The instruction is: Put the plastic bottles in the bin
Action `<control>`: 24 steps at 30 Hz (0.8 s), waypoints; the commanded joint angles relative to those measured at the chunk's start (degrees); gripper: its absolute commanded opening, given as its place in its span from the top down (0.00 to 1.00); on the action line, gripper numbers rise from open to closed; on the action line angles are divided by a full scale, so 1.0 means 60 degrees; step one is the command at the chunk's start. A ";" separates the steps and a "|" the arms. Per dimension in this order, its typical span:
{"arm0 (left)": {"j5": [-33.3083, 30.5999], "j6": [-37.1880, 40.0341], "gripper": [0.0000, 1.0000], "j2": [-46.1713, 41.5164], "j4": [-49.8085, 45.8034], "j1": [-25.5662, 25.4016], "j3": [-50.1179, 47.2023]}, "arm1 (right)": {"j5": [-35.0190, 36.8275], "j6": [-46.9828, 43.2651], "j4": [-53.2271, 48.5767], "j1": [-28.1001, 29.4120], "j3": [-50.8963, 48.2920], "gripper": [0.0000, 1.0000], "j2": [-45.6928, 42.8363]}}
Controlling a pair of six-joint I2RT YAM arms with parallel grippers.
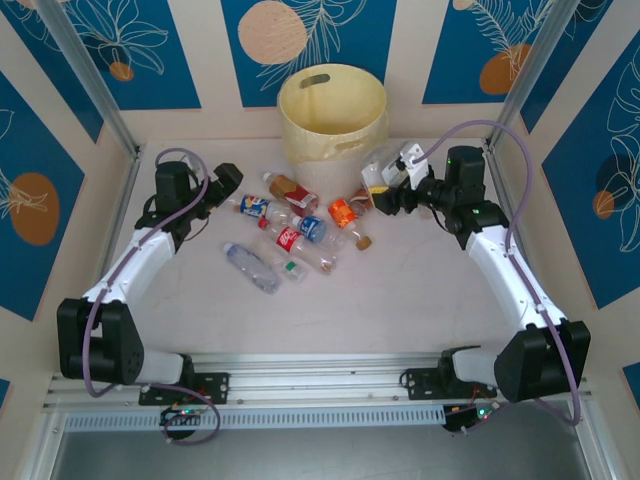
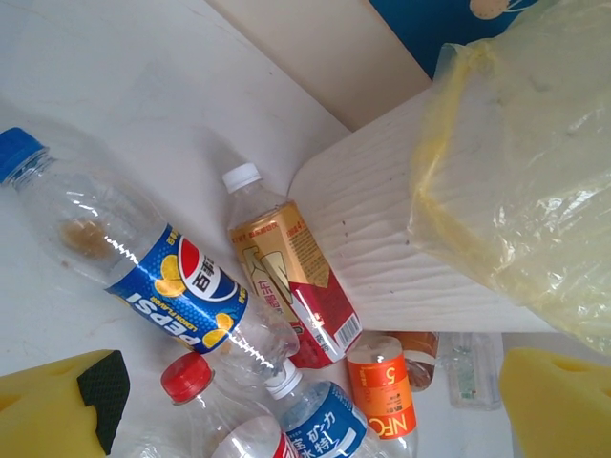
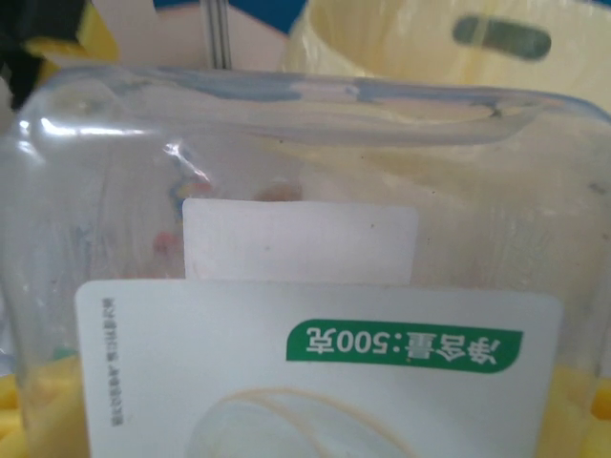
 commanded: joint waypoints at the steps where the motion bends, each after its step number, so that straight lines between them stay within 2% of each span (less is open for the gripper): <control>1: 0.0038 -0.0295 0.00 -0.0263 0.0329 0.0185 -0.0242 | -0.1139 0.1320 0.1025 0.0111 0.0433 1.00 -0.0119; 6: -0.0167 -0.0508 0.00 -0.0498 0.0431 0.0229 -0.0601 | -0.0896 0.2867 0.1111 0.0440 0.1672 1.00 0.0461; 11: -0.0220 -0.0565 0.00 -0.0896 0.0798 0.0263 -0.1182 | -0.0055 0.3574 0.1120 0.0986 0.3164 1.00 0.1379; 16: -0.0454 -0.0173 0.00 -0.1225 0.0423 0.0275 -0.1351 | 0.0477 0.4479 0.1378 0.1263 0.4861 1.00 0.2512; 20: 0.0021 0.0194 0.00 -0.1304 0.0456 0.0300 -0.1388 | 0.1149 0.5514 0.2097 0.1283 0.5949 1.00 0.3490; 24: 0.0158 0.0249 0.00 -0.1334 0.0294 0.0322 -0.1346 | 0.2091 0.5831 0.2010 0.1298 0.7414 1.00 0.4751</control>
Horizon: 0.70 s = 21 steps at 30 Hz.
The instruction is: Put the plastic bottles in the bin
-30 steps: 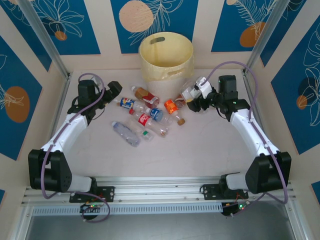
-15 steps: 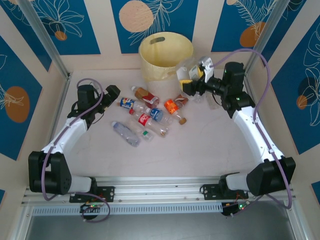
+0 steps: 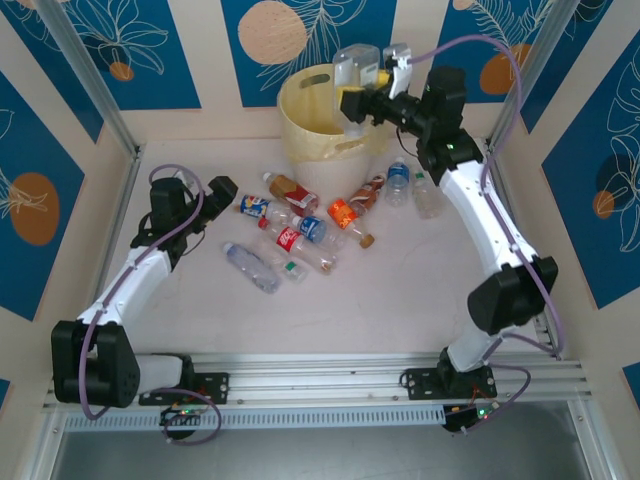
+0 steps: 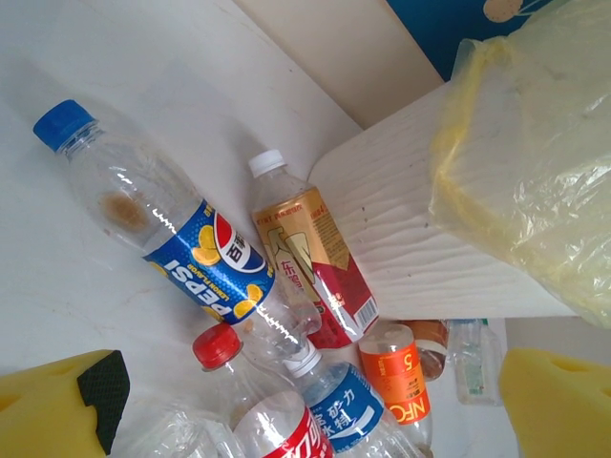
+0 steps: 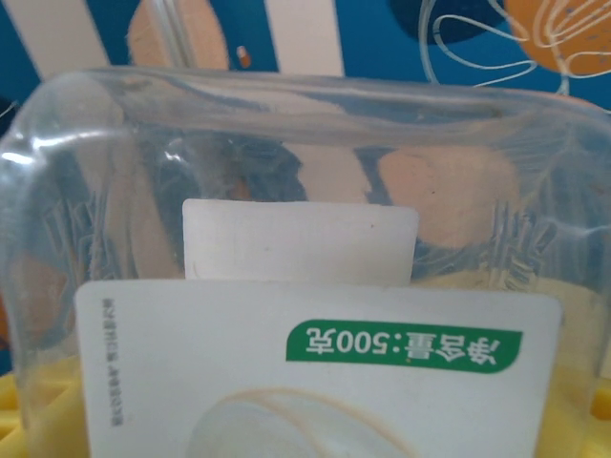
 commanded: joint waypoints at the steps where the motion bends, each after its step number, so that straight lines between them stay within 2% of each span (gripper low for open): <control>1: 0.0225 0.0299 0.00 -0.0260 -0.0100 0.0191 -0.0062 | 0.1455 0.0688 0.0205 0.0029 0.1167 1.00 0.0885; 4: 0.0179 0.0300 0.00 -0.0442 -0.0147 0.0242 -0.0187 | 0.2596 0.0522 -0.0080 -0.0008 0.2120 1.00 0.1742; 10: 0.0209 0.0548 0.00 -0.0777 -0.0497 0.0359 -0.0222 | 0.3046 -0.0275 -0.0416 0.0039 0.3738 1.00 0.3248; 14: -0.0009 0.0622 0.00 -0.0927 -0.0628 0.0389 -0.0326 | 0.3414 -0.0710 -0.1160 0.0089 0.4805 0.95 0.4116; 21: -0.0116 0.0593 0.00 -0.0857 -0.0592 0.0432 -0.0405 | 0.4937 -0.1654 -0.2088 0.0323 0.5970 0.90 0.5231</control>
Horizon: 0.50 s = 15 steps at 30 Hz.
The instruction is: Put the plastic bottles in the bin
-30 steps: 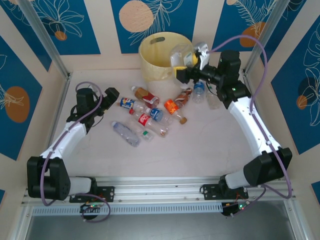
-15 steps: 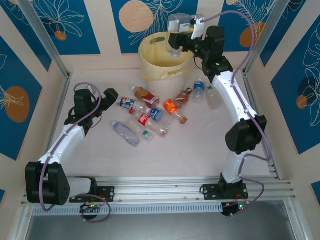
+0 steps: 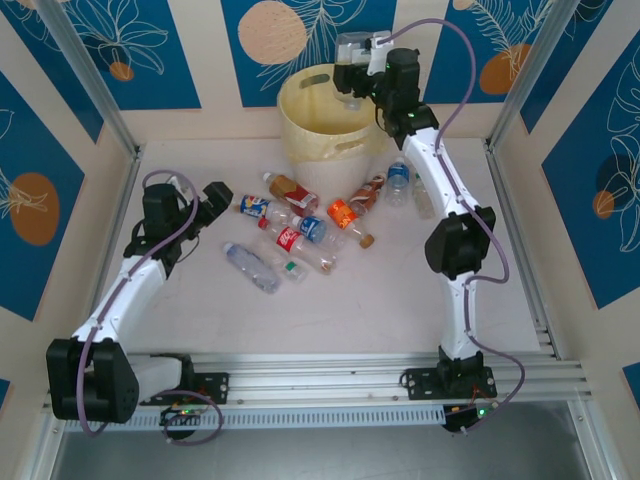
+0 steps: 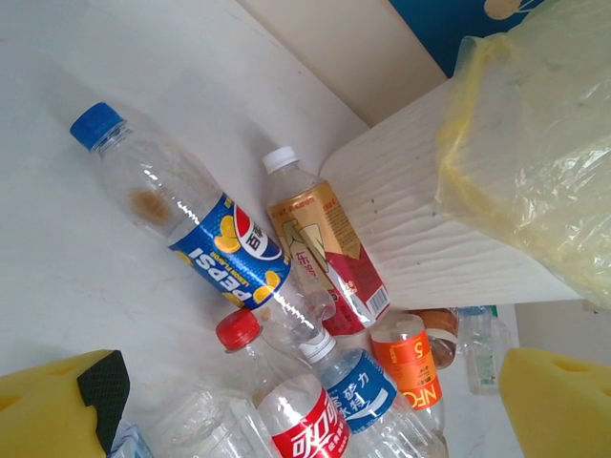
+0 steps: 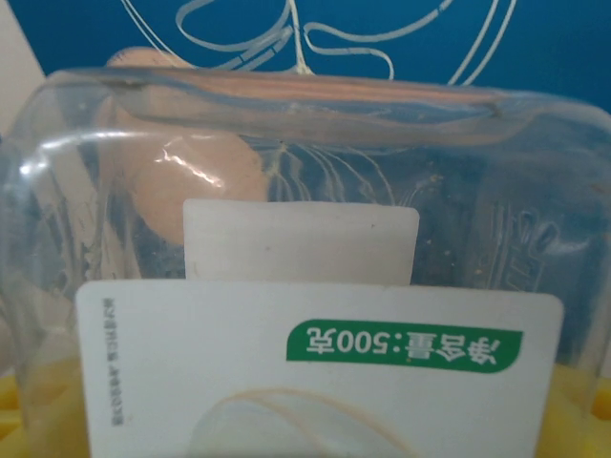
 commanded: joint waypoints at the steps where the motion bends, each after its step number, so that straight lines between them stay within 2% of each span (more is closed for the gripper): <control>1: -0.0183 0.0249 0.00 -0.0083 -0.0081 0.0200 -0.0071 | 0.1217 -0.0831 -0.0662 0.0221 0.0797 0.89 0.0405; 7: -0.0263 0.0271 0.00 -0.0081 -0.0082 0.0224 -0.0112 | 0.2176 -0.1284 -0.0901 0.0512 0.0669 0.80 0.0602; 11: -0.0307 0.0306 0.00 -0.0069 -0.0107 0.0248 -0.0142 | 0.3587 -0.1740 -0.0793 0.0722 0.0688 0.74 0.0906; 15: -0.0308 0.0313 0.00 -0.0067 -0.0099 0.0266 -0.0170 | 0.4327 -0.2168 -0.0372 0.0940 0.0597 0.66 0.1109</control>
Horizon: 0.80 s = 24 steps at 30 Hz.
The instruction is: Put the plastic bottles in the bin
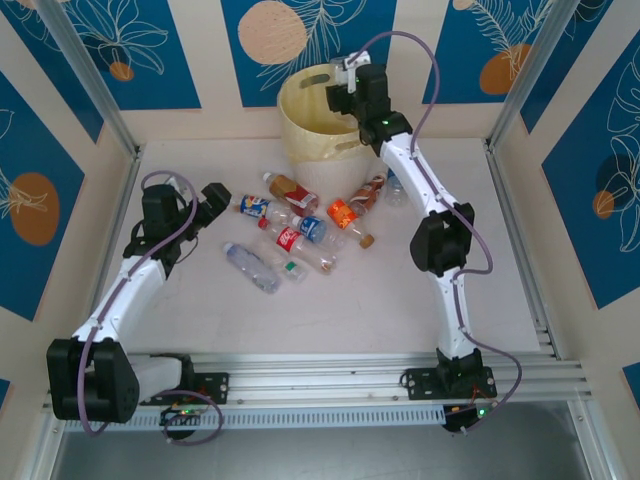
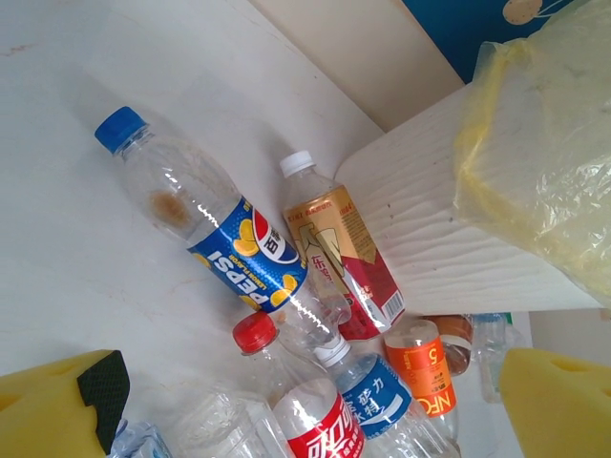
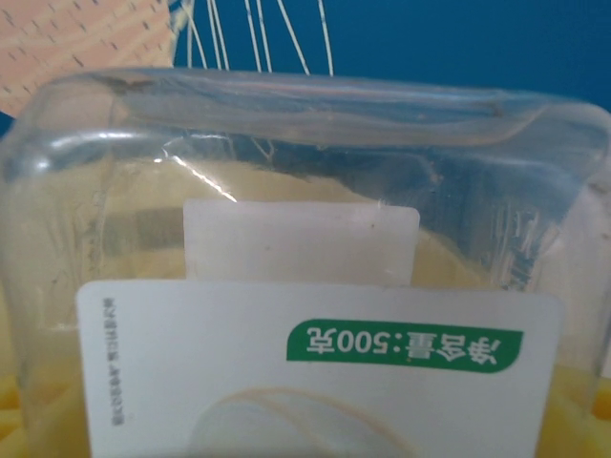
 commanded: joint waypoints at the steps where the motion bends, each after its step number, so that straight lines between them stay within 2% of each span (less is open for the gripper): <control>1: -0.0129 0.0240 0.00 -0.0059 -0.0028 0.0189 -0.0135 | 0.1351 -0.0741 0.0650 0.0193 0.0244 0.63 0.0287; 7: -0.0129 0.0240 0.00 -0.0037 -0.0031 0.0219 -0.0190 | 0.2377 -0.0900 0.0869 0.0323 0.0488 0.44 0.0724; 16: -0.0072 0.0233 0.00 0.0045 -0.0016 0.0265 -0.0212 | 0.2552 -0.0930 0.0780 0.0415 0.0723 0.30 0.0839; 19: -0.0078 0.0227 0.00 0.0036 -0.0020 0.0278 -0.0241 | 0.2404 -0.0731 0.0381 0.0446 0.0995 0.10 0.0814; 24: -0.0074 0.0211 0.00 0.0070 -0.0037 0.0292 -0.0256 | 0.2351 -0.0671 0.0317 0.0546 0.1078 0.06 0.0564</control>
